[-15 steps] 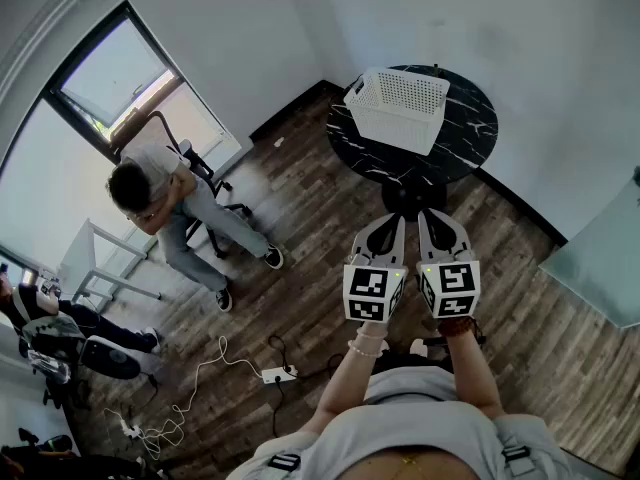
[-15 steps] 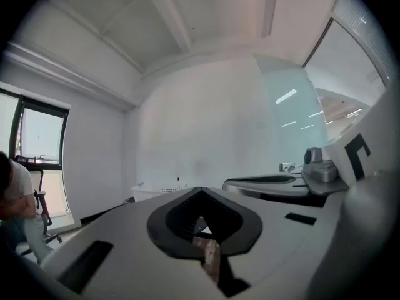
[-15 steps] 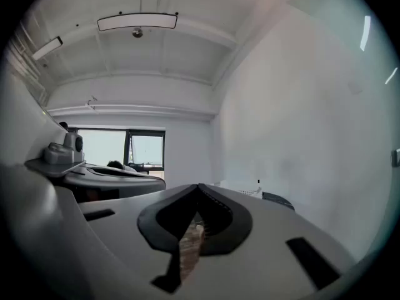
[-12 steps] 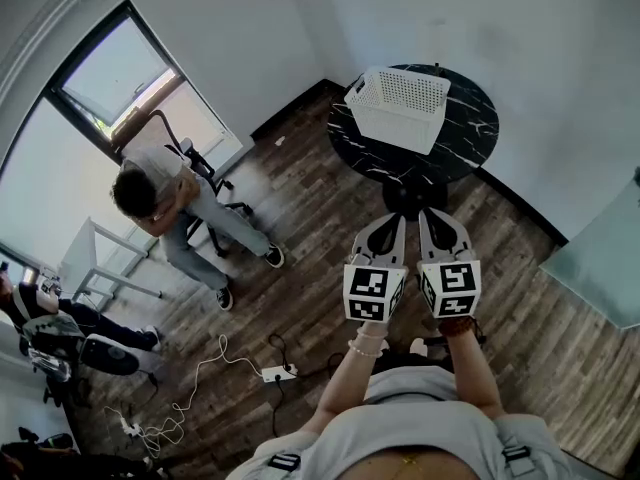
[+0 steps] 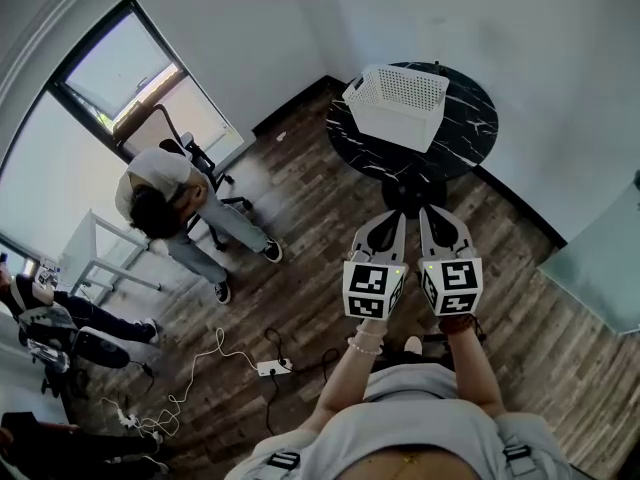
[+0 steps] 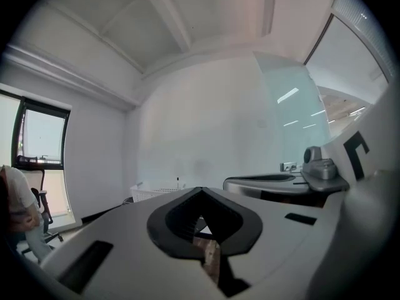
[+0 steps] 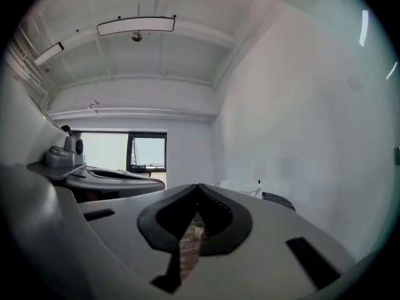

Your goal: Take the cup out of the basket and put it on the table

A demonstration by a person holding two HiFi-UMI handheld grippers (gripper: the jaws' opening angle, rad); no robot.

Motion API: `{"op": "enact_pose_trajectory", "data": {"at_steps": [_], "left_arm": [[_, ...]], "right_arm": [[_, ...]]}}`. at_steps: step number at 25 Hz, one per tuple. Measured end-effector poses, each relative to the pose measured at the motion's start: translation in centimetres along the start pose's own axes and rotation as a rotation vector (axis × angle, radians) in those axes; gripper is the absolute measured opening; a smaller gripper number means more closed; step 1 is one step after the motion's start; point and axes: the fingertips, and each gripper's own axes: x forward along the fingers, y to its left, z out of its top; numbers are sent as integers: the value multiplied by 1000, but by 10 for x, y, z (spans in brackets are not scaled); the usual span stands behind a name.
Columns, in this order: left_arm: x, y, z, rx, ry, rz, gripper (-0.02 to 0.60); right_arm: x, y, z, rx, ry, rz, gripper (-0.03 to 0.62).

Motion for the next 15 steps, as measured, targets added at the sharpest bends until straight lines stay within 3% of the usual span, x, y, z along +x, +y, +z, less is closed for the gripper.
{"op": "enact_pose_trajectory", "data": {"at_steps": [15], "left_arm": [[20, 10, -9, -15, 13, 1, 6]], "right_arm": [[13, -11, -6, 25, -26, 22, 11]]}}
